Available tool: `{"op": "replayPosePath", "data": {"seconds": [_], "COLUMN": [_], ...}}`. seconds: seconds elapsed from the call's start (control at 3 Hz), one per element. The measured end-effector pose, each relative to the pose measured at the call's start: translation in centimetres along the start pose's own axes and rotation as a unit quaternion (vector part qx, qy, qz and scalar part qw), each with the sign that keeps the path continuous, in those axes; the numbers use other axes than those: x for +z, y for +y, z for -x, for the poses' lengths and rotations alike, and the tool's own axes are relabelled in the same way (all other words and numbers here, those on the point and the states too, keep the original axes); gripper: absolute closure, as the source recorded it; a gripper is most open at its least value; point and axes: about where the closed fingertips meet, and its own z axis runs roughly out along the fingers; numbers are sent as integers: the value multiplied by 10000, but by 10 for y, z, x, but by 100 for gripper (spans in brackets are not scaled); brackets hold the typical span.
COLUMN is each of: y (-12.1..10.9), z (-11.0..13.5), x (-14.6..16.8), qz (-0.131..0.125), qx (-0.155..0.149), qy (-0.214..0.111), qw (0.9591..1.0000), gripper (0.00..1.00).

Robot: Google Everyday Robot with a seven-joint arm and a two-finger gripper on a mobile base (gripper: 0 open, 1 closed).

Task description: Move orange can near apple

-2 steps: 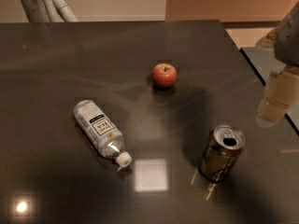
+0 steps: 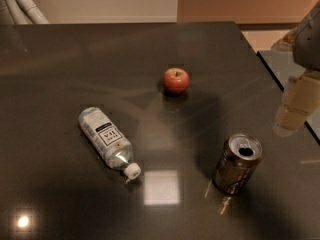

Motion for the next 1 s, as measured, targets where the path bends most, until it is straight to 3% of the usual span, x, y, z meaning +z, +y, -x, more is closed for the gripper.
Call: {"op": "replayPosePath", "data": {"seconds": [0.33, 0.67, 1.0], "y": [13, 36, 60], "z": [4, 6, 7], "x": [2, 11, 21], "qz": [297, 784, 1131], "qx": [-293, -714, -1000], "qy": [-288, -694, -1087], "qw": [9987, 9919, 9825], "gripper": [0, 0, 0]}}
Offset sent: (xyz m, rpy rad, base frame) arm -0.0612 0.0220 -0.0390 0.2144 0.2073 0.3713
